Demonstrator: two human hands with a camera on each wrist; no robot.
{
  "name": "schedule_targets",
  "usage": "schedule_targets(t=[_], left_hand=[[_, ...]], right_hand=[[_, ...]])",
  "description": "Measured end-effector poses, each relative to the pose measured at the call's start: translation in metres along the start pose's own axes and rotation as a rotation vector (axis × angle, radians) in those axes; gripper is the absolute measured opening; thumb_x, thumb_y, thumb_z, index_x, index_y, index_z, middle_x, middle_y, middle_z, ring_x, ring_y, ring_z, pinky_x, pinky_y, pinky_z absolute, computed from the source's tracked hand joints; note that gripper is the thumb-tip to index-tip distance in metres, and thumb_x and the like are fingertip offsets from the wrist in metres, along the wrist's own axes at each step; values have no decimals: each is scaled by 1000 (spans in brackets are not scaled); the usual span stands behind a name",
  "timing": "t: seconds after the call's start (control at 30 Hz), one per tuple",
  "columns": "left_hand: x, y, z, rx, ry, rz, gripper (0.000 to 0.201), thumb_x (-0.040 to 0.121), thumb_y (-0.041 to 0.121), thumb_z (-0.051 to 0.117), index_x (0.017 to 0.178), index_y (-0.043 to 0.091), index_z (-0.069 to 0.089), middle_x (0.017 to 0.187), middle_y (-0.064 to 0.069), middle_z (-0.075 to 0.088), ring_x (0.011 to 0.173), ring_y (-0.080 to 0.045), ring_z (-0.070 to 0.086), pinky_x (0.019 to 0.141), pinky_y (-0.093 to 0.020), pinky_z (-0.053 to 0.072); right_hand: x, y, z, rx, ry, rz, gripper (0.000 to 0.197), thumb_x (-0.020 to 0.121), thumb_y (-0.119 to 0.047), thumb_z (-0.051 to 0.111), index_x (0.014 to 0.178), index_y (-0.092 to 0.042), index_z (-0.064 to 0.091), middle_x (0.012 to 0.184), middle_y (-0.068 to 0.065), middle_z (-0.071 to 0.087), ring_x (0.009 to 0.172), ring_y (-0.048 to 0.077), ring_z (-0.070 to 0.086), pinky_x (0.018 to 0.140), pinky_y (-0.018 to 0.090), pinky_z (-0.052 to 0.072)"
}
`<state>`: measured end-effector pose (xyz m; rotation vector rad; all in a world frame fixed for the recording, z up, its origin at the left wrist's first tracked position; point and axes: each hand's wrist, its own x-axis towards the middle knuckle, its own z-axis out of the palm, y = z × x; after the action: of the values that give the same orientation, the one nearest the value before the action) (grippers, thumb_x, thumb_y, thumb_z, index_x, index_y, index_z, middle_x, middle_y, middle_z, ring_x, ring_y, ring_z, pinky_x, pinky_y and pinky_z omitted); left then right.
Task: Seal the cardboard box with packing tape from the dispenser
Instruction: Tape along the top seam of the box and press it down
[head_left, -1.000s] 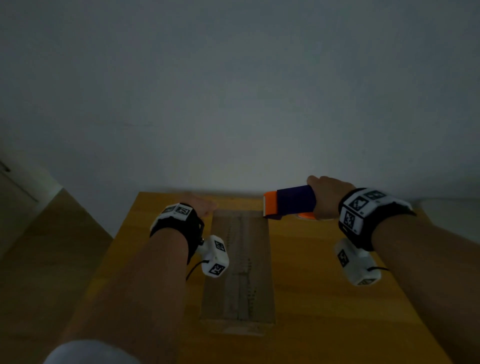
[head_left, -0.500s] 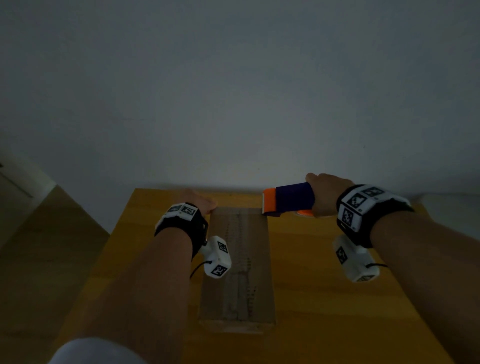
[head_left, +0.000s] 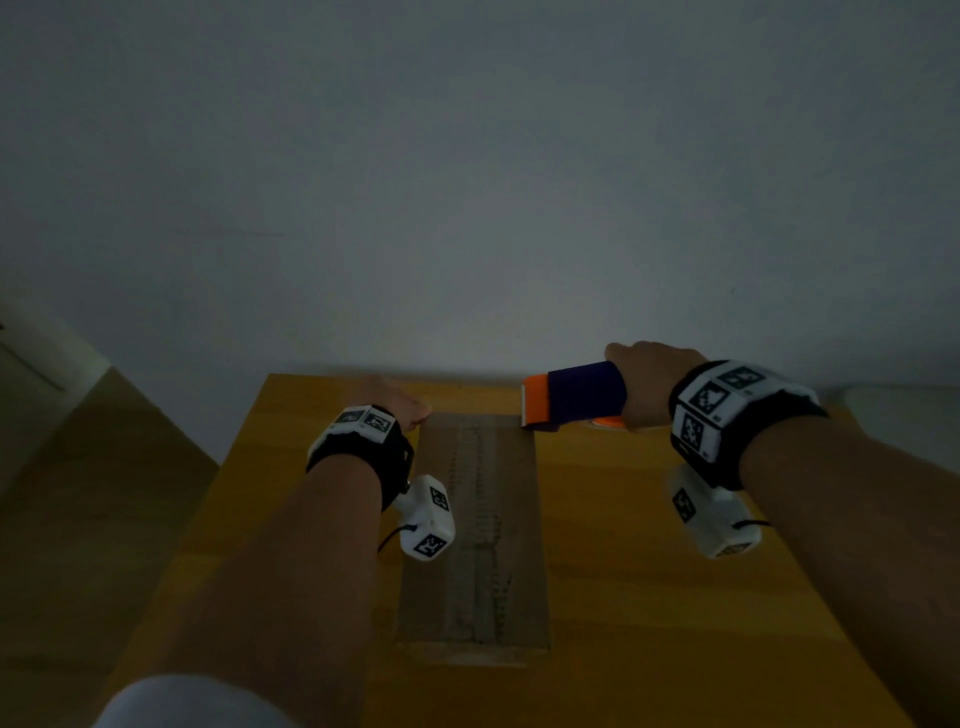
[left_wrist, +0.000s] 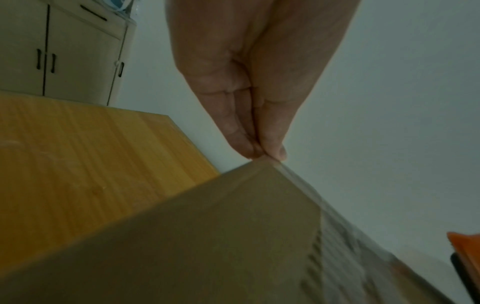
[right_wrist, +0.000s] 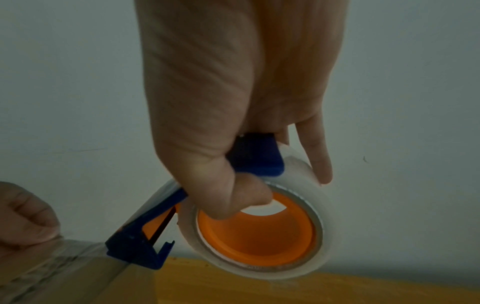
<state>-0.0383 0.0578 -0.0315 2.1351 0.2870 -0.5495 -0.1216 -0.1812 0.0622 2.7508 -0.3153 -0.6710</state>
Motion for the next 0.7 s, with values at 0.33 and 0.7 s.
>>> schedule_targets(t=[0.33,0.7], left_hand=[[-22,18,-6,279,194,295,21,80,6,70,64,16,59,83,-9,65,85,-27,64,82,-34,54],[-32,29,15,457,-8,524,13,77,13,75,88,6,77,98,-12,75,91,-24,69,77,-22,49]], right_hand=[[-5,5,2,55,29,-47,54,78,-28,69,124,-15,45,105,4,59,89,20,60,69,29,47],[2,3,6,-4,-11,-11,60,80,-27,69,131,-12,41,117,4,60,95,18,61,69,26,45]])
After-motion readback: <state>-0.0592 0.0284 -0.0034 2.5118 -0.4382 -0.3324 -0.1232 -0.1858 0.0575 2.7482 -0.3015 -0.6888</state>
